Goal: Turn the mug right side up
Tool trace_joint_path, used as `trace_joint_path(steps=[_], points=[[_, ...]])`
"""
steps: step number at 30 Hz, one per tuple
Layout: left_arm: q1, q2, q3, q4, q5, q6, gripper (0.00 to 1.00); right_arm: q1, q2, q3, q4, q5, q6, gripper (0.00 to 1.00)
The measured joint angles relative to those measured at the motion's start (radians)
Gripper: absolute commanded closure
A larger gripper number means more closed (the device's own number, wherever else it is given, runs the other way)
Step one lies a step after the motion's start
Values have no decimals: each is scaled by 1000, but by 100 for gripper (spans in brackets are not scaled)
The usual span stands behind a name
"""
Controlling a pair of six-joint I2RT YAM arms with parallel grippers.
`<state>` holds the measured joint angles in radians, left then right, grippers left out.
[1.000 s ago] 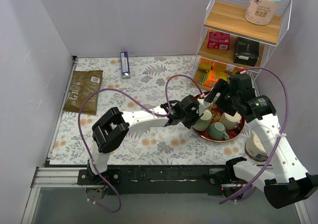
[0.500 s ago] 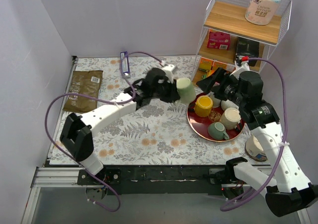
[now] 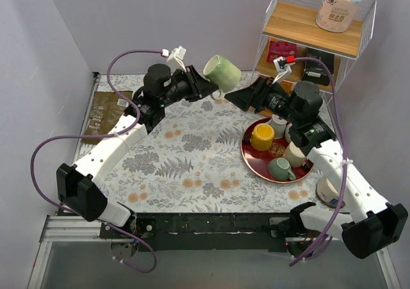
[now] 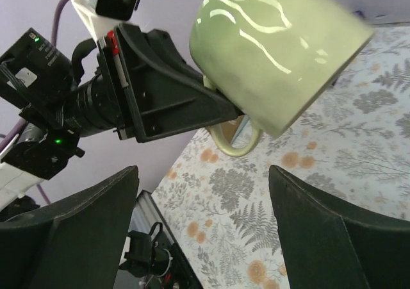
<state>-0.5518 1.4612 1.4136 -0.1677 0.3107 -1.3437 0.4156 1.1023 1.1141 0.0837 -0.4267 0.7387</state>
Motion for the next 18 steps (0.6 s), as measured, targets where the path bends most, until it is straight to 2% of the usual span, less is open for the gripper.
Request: trace_joint_path(steps=[4, 8, 10, 18], points=[[10, -18, -27, 177, 76, -142, 100, 70, 26, -14, 72, 0, 22, 14], [20, -18, -49, 304, 140, -257, 100, 77, 48, -19, 120, 8, 43, 20], [21, -18, -66, 358, 167, -312, 100, 77, 63, -19, 143, 10, 50, 26], [22, -18, -134, 507, 237, -469, 100, 77, 90, -48, 268, 13, 110, 33]])
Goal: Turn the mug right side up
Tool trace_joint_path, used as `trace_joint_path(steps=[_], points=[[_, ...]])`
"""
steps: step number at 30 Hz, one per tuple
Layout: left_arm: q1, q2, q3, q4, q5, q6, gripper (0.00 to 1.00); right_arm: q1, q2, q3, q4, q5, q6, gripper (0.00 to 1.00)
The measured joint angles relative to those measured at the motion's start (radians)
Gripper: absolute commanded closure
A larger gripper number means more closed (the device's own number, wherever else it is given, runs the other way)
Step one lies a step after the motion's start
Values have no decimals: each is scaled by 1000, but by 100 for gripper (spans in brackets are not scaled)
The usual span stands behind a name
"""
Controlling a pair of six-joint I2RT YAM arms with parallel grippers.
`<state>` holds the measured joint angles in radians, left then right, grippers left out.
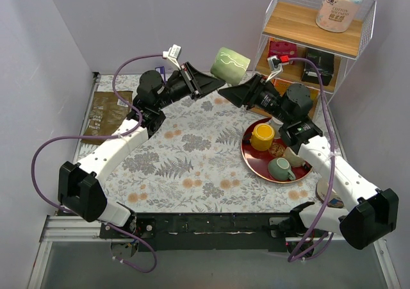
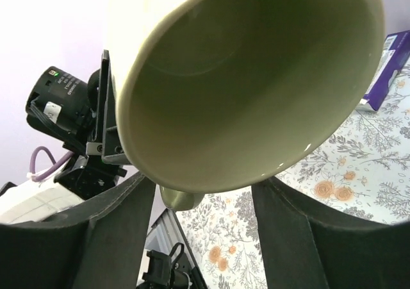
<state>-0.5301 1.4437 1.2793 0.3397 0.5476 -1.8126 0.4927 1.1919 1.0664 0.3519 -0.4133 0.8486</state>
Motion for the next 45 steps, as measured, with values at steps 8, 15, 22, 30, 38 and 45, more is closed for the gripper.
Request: trace_joint_path(steps=[8, 15, 22, 30, 38, 45], points=[[5, 2, -55, 113, 13, -77, 100, 2, 17, -40, 126, -10, 97, 56], [11, 2, -129, 238, 4, -123, 100, 5, 42, -78, 236, -21, 231, 99], [19, 2, -171, 300, -5, -120, 91, 5, 60, -81, 246, -25, 265, 99], [16, -2, -168, 237, -2, -51, 46, 6, 60, -81, 178, 3, 230, 99], [9, -35, -170, 91, -10, 72, 13, 9, 77, -60, 40, 44, 164, 99], [6, -127, -166, -204, -169, 253, 2, 5, 146, 23, -134, 123, 56, 99]])
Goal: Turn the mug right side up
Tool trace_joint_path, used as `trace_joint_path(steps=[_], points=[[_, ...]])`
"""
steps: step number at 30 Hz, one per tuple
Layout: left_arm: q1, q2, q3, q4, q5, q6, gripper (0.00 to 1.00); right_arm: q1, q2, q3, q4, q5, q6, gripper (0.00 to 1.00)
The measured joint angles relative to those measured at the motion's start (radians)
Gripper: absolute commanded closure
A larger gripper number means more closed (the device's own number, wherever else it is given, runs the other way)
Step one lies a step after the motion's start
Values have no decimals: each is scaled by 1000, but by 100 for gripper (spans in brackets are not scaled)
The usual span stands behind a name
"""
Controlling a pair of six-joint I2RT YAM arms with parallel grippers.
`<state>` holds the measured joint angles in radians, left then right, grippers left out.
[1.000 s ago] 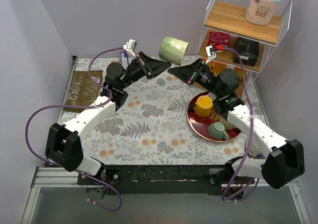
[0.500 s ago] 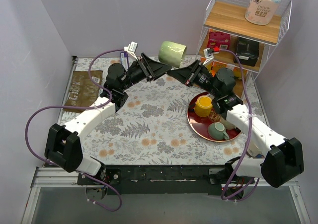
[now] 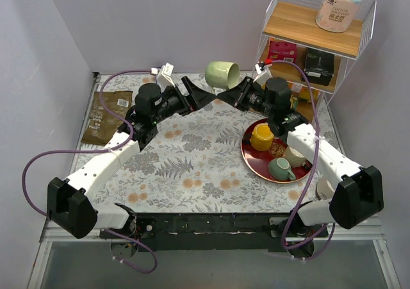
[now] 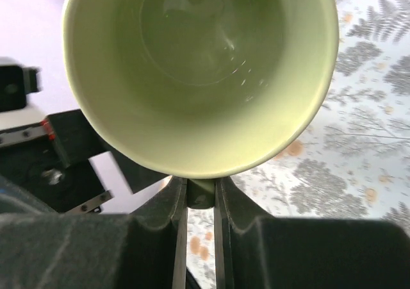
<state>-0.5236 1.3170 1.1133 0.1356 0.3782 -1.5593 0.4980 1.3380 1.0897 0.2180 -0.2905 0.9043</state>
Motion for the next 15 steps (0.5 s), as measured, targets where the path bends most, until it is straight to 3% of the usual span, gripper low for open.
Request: trace_joint_path(steps=[7, 15], points=[[-2, -105, 0, -336, -278, 154, 2, 56, 178, 248, -306, 183, -225, 99], [-2, -158, 0, -504, -471, 215, 2, 145, 453, 562, -626, 430, -370, 99]])
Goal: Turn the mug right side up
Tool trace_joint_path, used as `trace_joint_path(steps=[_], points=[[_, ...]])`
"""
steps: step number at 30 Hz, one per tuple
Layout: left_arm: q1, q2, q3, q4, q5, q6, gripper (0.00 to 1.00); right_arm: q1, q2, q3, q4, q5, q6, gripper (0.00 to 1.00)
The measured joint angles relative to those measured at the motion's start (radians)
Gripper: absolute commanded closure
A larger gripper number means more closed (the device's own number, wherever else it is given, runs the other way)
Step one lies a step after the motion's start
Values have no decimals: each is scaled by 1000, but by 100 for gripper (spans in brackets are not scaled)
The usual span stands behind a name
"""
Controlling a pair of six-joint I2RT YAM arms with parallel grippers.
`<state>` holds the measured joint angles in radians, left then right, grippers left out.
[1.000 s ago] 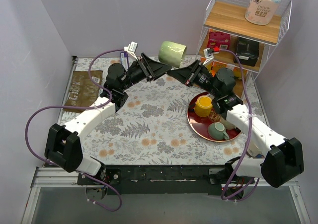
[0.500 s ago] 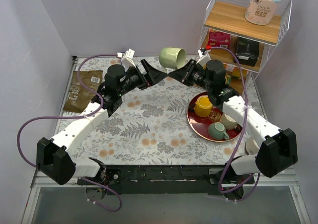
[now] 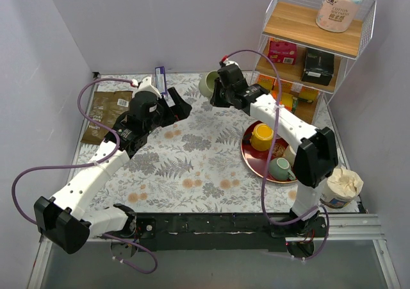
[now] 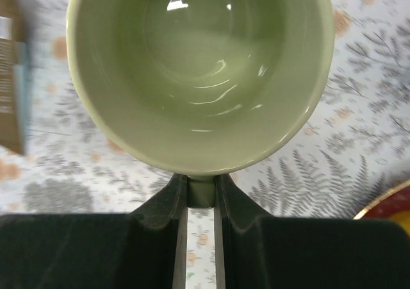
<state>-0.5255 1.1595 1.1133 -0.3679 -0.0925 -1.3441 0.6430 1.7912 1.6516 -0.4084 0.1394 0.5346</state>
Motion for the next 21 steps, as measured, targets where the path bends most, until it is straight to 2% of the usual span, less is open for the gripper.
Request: trace_joint_path(steps=[8, 14, 21], points=[[0, 0, 0, -76, -65, 7, 2, -8, 265, 203, -286, 154, -40, 99], [0, 0, 0, -92, -74, 9, 2, -13, 349, 257, -376, 183, -50, 99], [0, 0, 0, -100, -82, 8, 2, -24, 410, 316, -382, 181, -52, 99]])
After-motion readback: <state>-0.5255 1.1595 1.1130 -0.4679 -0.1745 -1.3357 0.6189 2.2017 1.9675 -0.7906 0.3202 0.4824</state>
